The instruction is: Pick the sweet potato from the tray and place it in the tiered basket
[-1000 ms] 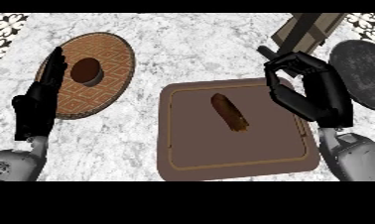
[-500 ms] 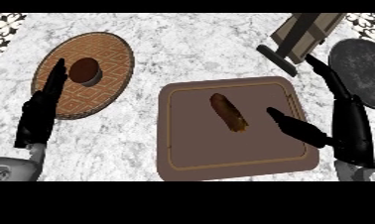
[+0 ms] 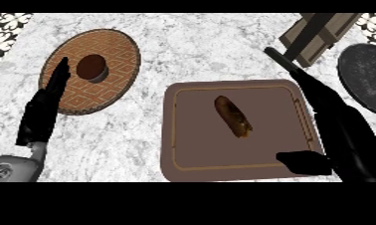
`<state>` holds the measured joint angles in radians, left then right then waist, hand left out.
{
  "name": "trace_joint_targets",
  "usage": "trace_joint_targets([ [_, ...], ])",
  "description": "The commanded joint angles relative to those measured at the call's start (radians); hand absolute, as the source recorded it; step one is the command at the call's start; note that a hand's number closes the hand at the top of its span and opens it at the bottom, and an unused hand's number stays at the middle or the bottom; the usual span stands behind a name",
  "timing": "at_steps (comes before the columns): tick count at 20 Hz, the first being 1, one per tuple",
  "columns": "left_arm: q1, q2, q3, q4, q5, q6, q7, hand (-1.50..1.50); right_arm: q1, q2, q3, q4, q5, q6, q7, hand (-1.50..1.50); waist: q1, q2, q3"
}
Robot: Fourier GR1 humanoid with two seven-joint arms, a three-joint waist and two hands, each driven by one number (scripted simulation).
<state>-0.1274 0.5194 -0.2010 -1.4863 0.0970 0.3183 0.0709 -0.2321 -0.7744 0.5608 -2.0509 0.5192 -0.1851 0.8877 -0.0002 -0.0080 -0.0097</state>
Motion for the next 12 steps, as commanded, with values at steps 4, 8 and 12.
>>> trace_joint_targets([
  [4, -0.056, -0.024, -0.004, 0.062, -0.012, -0.030, -0.033, 0.00, -0.302, 0.167, 0.093, -0.002, 0.034, 0.314, 0.437, -1.50, 0.024, 0.009, 0.003],
  [8, -0.049, -0.027, -0.003, 0.037, -0.012, -0.028, 0.010, 0.00, -0.360, 0.317, 0.139, 0.103, 0.060, 0.343, 0.541, -1.50, 0.021, 0.006, 0.005],
  [12, -0.051, -0.051, -0.006, 0.056, -0.041, 0.001, -0.022, 0.00, -0.398, 0.375, 0.094, 0.258, 0.016, 0.381, 0.526, -1.50, 0.020, 0.010, 0.006],
])
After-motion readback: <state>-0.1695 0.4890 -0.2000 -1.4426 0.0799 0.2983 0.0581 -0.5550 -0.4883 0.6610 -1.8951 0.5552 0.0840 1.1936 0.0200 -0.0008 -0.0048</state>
